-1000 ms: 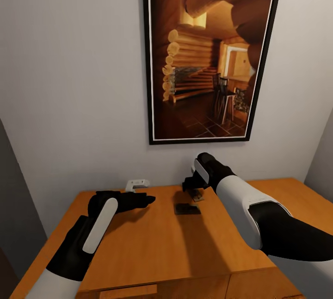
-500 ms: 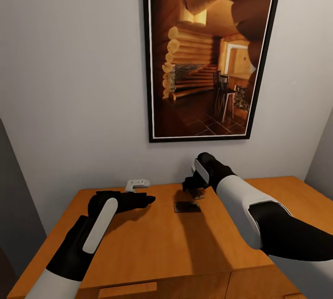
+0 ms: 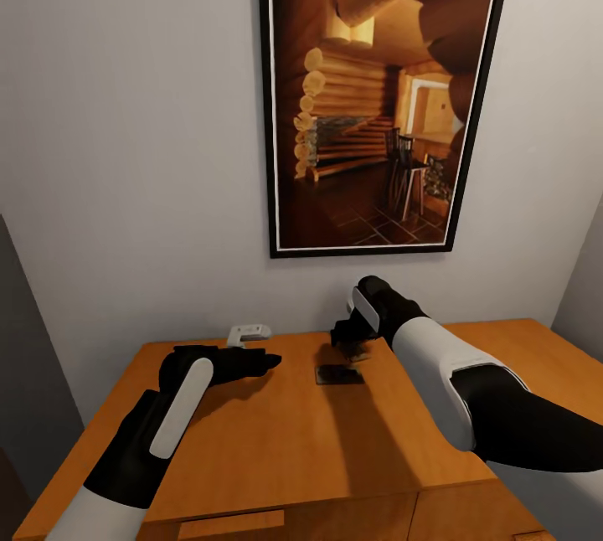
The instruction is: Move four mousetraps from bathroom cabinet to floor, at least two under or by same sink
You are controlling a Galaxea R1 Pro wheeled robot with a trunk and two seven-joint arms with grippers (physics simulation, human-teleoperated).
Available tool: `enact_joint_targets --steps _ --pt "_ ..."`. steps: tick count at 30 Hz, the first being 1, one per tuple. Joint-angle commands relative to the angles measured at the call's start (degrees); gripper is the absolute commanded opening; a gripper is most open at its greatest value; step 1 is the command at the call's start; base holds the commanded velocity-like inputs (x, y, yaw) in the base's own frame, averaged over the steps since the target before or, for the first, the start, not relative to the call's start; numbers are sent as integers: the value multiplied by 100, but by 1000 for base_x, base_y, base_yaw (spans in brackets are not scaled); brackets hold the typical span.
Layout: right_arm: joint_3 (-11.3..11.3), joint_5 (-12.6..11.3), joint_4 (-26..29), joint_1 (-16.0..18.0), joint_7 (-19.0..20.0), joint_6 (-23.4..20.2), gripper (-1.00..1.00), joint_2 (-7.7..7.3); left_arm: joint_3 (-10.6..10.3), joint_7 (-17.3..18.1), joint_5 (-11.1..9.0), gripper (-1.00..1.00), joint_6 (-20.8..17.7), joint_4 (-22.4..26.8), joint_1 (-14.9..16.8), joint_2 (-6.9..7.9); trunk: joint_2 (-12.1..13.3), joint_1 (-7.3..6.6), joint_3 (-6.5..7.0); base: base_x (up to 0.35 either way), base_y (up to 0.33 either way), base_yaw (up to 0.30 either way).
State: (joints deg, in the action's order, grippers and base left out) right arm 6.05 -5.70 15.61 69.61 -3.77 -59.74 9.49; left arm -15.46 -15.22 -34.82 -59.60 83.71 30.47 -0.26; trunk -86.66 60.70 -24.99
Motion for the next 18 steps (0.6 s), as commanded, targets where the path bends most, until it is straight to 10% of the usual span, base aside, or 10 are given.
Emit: enact_joint_targets --steps 1,18 --pt "70 72 2 0 -45 -26 -100 -7 -1 -60 -60 100 -17 5 4 0 -3 0 -8 0 0 0" --pt "72 87 -3 0 -45 -26 -100 -18 -1 -60 -57 100 -17 58 3 -1 -3 0 -8 0 0 0"
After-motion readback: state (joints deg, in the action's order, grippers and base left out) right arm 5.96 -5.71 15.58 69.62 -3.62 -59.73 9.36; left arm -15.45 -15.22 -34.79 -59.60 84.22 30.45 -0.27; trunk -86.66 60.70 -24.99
